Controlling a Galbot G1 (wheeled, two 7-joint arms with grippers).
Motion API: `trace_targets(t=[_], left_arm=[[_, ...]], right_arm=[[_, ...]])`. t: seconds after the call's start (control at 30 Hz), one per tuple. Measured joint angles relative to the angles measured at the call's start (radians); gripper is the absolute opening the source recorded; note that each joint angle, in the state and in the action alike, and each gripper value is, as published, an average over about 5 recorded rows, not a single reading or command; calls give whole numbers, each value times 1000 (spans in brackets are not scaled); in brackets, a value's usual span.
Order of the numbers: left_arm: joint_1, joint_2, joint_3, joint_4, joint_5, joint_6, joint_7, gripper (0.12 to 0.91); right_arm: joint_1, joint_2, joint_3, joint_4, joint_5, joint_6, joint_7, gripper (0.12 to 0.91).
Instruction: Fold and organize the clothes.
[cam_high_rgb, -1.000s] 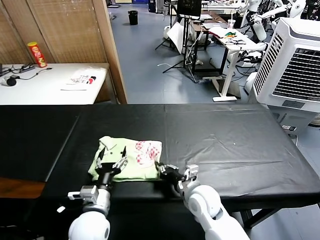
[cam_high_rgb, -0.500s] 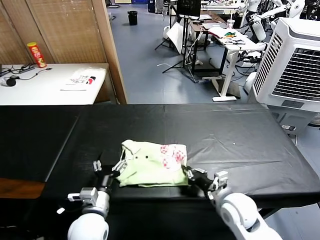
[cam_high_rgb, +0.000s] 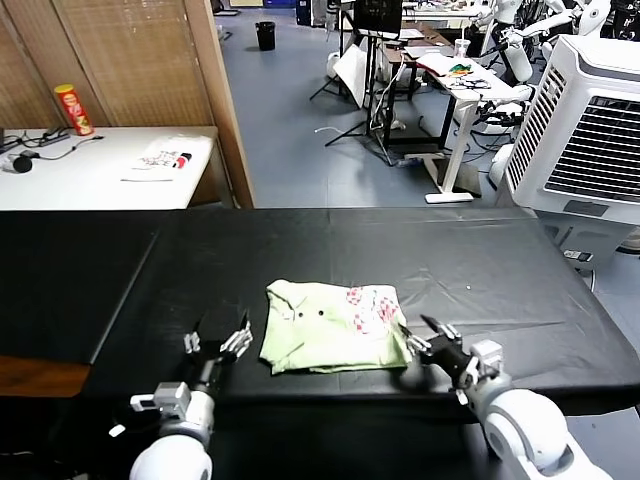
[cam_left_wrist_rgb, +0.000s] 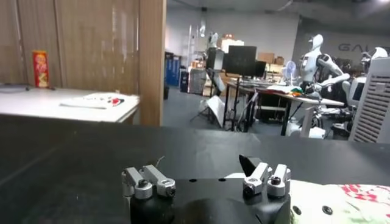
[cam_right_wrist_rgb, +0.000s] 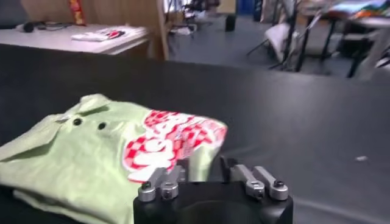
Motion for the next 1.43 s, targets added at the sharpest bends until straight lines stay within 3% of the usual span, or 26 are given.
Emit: trace_targets(t=[0.17,0.3,0.5,0.73,1.0,1.43], left_arm=[[44,51,0,-15,-3,-28,-10,798],[99,97,3,-48,-24,-61,-44,798],[234,152,-2,-122,-13,-78,-49,798],[383,177,-23,-177,-15,-83,-52,798],[482,180,-66,-212,-70,-49,-61,798],[498,173,-104,-223,-99,-20,-60,798]], right_arm=[[-132,34,44,46,-128,159,21,765],[-241,73,63,68,-220,304,45,795],[-387,108,75,104,-303,442,95,798],[-518,137,54,158,-359,471,156,798],[-613,162,15,194,-372,448,214,798],[-637,167,1,199,-369,443,217,798]])
